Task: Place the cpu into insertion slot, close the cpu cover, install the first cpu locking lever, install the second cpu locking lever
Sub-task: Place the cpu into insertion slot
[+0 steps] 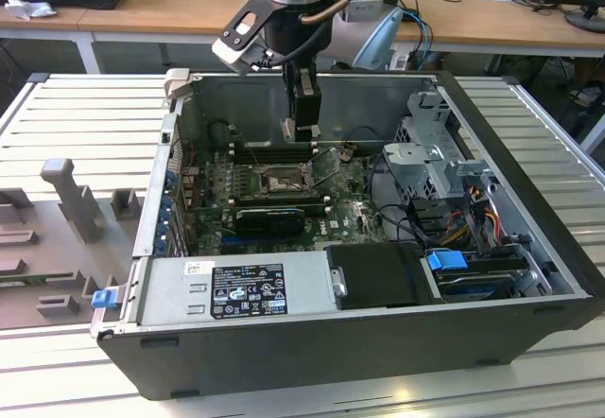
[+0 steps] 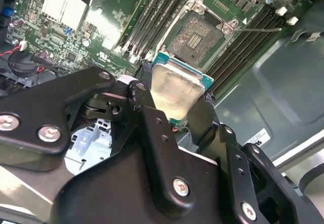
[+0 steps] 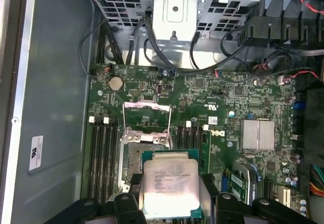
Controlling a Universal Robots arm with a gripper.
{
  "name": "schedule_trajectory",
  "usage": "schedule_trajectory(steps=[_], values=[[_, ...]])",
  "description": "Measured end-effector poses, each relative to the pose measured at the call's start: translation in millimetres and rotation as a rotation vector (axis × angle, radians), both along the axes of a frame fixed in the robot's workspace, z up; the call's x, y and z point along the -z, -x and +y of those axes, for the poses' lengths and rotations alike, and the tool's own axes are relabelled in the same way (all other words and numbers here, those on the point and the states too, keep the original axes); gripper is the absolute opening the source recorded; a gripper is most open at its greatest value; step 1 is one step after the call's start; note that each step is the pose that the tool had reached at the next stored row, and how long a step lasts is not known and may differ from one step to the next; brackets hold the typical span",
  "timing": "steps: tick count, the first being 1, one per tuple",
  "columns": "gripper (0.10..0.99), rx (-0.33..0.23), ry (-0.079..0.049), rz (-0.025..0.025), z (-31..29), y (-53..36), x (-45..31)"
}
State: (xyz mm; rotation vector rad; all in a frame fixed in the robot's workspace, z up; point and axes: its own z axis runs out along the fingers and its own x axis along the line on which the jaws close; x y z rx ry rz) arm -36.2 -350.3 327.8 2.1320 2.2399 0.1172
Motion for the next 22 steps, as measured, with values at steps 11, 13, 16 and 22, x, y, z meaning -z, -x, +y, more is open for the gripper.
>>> schedule_trajectory(steps=[11,13,16,22], values=[[0.529,0.053,0.001,0.0015,0.4,0.0,14.8],[0.529,0.053,0.001,0.0015,0.4,0.0,17.4],[0.529,0.053,0.001,0.0016,0.4,0.0,22.3],[0.529,0.054,0.001,0.0016,0.4,0.0,27.8]])
